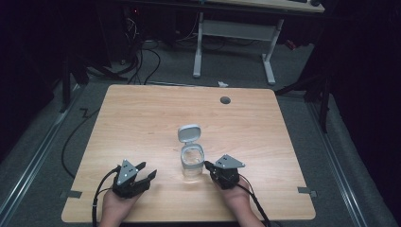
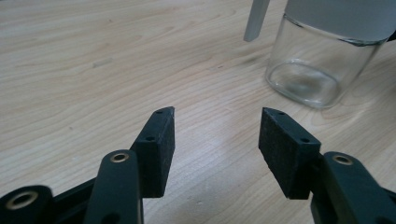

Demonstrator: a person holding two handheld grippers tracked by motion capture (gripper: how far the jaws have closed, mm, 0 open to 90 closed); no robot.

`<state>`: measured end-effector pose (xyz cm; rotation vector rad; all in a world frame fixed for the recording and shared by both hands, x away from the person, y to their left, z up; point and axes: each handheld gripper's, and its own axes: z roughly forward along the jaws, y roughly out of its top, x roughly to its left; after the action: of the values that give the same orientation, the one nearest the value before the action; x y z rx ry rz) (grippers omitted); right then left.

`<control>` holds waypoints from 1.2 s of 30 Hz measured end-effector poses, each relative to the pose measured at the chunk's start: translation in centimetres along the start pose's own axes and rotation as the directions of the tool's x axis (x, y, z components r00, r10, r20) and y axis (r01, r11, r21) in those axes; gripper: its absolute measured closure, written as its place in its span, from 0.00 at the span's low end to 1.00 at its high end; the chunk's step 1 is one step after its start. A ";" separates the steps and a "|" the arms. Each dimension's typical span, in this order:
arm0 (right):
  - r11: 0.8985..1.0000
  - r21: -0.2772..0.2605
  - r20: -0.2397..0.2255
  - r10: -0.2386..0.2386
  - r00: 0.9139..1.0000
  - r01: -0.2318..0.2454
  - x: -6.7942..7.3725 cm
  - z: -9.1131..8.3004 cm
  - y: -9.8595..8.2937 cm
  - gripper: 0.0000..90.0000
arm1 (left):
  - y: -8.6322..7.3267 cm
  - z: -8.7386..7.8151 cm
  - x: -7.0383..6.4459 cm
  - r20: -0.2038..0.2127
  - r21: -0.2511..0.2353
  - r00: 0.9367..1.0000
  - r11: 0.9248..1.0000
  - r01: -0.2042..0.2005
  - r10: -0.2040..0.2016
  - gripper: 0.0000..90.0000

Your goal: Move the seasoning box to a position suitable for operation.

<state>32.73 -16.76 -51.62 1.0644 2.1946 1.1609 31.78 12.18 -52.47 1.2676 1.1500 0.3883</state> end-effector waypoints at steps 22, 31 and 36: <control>0.996 -0.042 0.054 0.087 0.995 -0.085 -1.6 -2.2 -0.6 0.96 | -2.6 0.5 -6.0 0.158 0.102 0.987 0.995 0.015 -0.031 0.72; 0.993 -0.076 0.071 0.096 0.993 -0.091 -2.9 -1.8 0.6 0.98 | -4.8 2.9 -9.4 0.184 0.133 0.983 0.990 -0.050 0.025 0.92; 0.993 -0.086 0.064 0.087 0.994 -0.081 -3.1 -1.2 1.6 0.98 | -5.0 3.8 -9.3 0.164 0.131 0.986 0.990 -0.050 0.028 0.96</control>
<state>34.50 -19.20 -49.52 1.1536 2.0492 1.2224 29.19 1.24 -53.12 1.4150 1.0279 0.2339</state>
